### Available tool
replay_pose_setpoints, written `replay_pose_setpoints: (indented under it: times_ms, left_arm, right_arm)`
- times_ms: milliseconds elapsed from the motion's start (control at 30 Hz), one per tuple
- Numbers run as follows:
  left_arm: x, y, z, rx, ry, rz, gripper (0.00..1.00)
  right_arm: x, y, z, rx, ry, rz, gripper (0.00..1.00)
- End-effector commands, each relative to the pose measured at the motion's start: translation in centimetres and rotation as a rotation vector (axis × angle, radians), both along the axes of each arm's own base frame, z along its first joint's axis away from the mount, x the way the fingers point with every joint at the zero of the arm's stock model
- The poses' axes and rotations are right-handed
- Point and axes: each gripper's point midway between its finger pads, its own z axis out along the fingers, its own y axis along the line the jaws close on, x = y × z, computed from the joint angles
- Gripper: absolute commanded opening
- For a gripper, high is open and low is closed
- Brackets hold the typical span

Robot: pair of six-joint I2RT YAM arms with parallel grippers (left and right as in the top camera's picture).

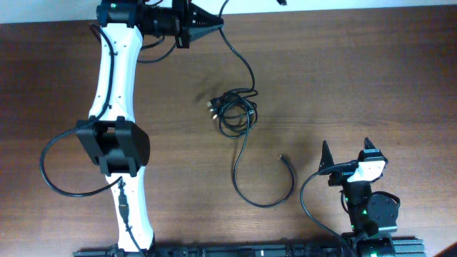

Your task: Untangle cables

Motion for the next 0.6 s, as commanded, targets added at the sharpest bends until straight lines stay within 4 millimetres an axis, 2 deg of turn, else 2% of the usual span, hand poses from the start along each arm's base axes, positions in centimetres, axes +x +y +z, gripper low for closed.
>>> replay_pose_setpoints:
  times_ms: [0,67,133,167,200,267,333,467,500,533,567]
  left_arm:
    - [-0.3,0.1,4.6,-0.043,-0.004,-0.025,0.00]
    - [-0.2,0.1,6.7,-0.044,-0.015,-0.025,0.00]
    - [0.3,0.1,10.8,-0.047,-0.153,-0.001,0.00]
    - [0.4,0.0,12.0,-0.051,-0.217,0.013,0.00]
    - [0.5,0.1,14.3,-0.064,-0.340,0.043,0.00]
    - [0.6,0.4,18.9,-0.122,-0.694,0.135,0.00]
    - [0.7,0.9,20.7,-0.156,-0.830,0.198,0.00]
    - [2.2,1.5,20.6,-0.155,-0.753,0.273,0.00]
    - [2.2,1.7,21.4,-0.170,-0.816,0.295,0.00]
    - [1.7,1.9,21.8,-0.168,-0.958,0.290,0.00]
    - [1.1,1.8,21.3,-0.142,-1.091,0.247,0.00]
  right_arm:
    - [0.0,0.0,-0.3,0.003,0.005,-0.004,0.97]
    - [0.0,0.0,-0.3,0.003,0.005,-0.004,0.98]
    - [0.0,0.0,-0.3,0.003,0.005,-0.004,0.98]
    - [0.0,0.0,-0.3,0.003,0.005,-0.004,0.98]
    - [0.0,0.0,-0.3,0.003,0.005,-0.004,0.97]
    - [0.0,0.0,-0.3,0.003,0.005,-0.004,0.98]
    - [0.0,0.0,-0.3,0.003,0.005,-0.004,0.98]
    - [0.0,0.0,-0.3,0.003,0.005,-0.004,0.98]
    - [0.0,0.0,-0.3,0.003,0.005,-0.004,0.98]
    - [0.0,0.0,-0.3,0.003,0.005,-0.004,0.98]
    - [0.0,0.0,-0.3,0.003,0.005,-0.004,0.97]
